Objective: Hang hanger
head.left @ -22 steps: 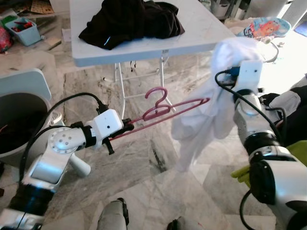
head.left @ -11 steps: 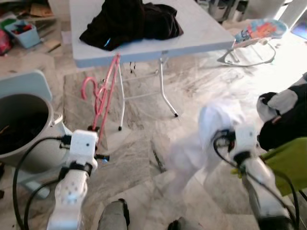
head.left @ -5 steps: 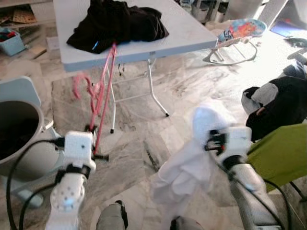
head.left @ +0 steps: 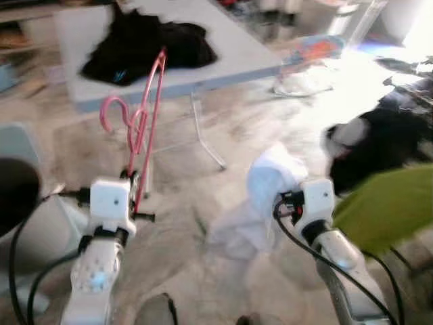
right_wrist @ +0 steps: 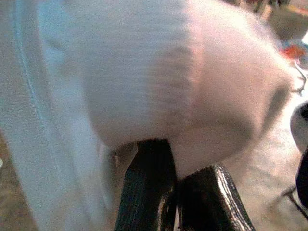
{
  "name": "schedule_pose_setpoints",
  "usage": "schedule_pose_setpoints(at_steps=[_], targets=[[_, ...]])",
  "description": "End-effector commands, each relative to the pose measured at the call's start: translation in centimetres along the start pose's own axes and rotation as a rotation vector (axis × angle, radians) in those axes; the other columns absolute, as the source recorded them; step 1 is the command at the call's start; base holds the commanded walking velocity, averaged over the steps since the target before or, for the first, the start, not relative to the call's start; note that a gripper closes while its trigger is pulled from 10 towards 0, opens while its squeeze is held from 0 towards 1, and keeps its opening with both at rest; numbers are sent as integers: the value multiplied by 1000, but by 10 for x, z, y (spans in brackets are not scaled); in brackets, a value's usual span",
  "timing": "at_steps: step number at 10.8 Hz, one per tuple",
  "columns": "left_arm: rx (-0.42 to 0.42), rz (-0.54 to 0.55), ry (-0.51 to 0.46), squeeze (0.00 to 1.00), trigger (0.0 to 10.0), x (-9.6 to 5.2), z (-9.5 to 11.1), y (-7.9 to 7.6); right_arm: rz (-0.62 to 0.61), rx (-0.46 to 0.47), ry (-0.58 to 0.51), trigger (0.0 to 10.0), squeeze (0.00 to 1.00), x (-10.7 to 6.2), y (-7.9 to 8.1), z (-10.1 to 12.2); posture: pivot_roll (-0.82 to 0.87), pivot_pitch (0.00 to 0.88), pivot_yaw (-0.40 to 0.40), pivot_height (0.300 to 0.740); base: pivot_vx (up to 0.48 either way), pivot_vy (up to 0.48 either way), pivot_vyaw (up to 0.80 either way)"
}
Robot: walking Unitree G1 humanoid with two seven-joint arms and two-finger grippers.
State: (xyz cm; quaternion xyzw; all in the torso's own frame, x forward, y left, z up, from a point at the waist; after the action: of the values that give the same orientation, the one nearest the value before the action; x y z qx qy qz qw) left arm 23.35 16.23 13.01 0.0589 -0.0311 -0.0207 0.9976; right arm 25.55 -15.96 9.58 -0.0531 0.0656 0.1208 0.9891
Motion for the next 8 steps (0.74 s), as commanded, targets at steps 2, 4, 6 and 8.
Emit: schedule_pose_setpoints(at_steps=[2,4,6,8], targets=[[-15,7,10,0,10000,-1,-2,-1,-7,-30,-103,10000,0,10,-9,27,13,55,-41,740,409,0,775],[-23,7,8,0,10000,0,-2,-2,4,-4,-103,10000,0,13,-10,28,14,53,-43,740,420,0,0],[-24,-5,10,0,10000,1,-3,-3,9,-14,-98,10000,0,17,-11,29,6,57,-34,740,428,0,0],[-23,-16,9,0,10000,3,-3,-5,-16,-27,-83,10000,0,22,-20,30,5,62,-39,740,426,0,0]])
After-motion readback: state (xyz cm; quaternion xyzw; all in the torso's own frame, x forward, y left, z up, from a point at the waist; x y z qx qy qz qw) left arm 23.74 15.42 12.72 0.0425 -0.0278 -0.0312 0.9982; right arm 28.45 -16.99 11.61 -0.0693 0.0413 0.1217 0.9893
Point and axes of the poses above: a point about 5 cm out from each wrist's last joint towards the gripper, its own x axis pointing out of the wrist towards the gripper, its own z axis along the axis of the wrist's last joint, y = z × x, the point moved 1 cm from there along x, pointing out of the wrist towards the gripper, and after that the axes turned 2 degrees about -x, right-handed, at the moved point
